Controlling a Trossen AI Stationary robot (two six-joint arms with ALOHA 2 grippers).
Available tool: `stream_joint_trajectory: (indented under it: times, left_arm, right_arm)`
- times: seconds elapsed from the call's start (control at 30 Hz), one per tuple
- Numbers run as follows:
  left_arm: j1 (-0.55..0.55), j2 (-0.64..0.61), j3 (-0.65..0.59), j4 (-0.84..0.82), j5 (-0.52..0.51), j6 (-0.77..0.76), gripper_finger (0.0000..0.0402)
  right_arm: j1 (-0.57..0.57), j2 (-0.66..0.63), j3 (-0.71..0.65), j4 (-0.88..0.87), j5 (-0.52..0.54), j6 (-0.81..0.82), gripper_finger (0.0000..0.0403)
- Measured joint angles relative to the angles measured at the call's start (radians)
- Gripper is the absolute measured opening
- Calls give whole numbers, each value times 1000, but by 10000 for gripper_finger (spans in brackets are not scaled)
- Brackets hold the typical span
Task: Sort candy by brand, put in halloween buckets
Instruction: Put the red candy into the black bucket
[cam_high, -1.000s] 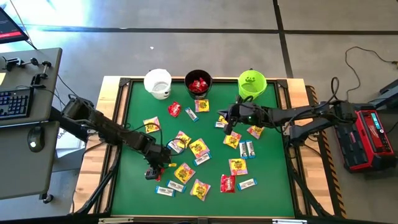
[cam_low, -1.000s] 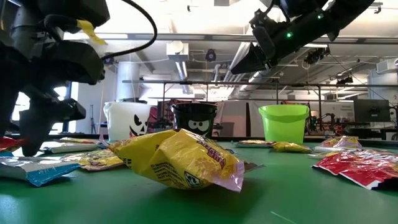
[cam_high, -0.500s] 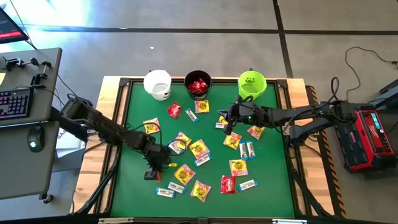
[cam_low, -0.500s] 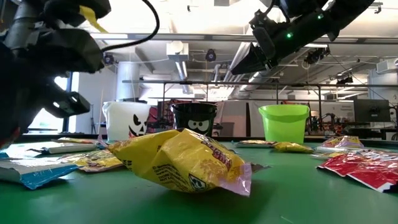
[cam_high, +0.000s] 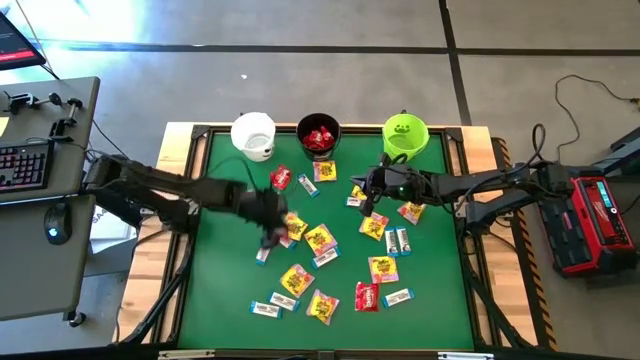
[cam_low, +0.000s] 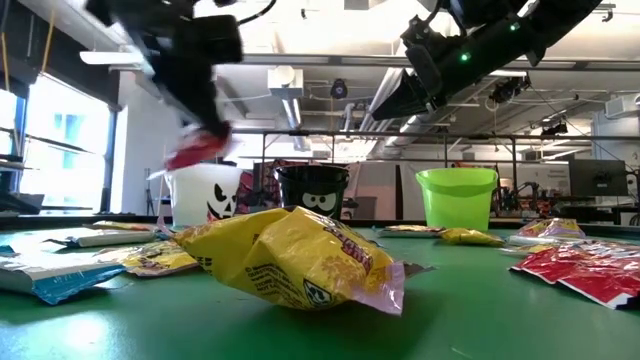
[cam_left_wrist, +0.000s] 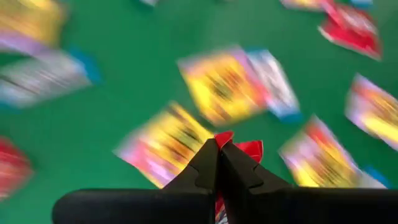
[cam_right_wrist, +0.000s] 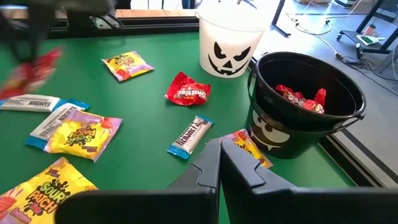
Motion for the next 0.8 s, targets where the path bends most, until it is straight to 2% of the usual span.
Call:
stream_joint_trajectory:
  times: [0.13,0.2,0.3,0.47,0.8]
  left_arm:
    - [137,1,92,29,-143,197,0]
    - [210,13,140,74,-174,286,0]
    - [309,52,215,116,-176,400,0]
    - [444,190,360,144,-162,536,0]
    - [625,505,641,72,-36,625,0]
  right_arm:
    - [0,0,0,3,13,0,0]
    - [-1,0,0,4,14,0,0]
    - [-1,0,0,4,14,0,0]
    - [-1,0,0,4,16,0,0]
    - [-1,0,0,5,21,0,0]
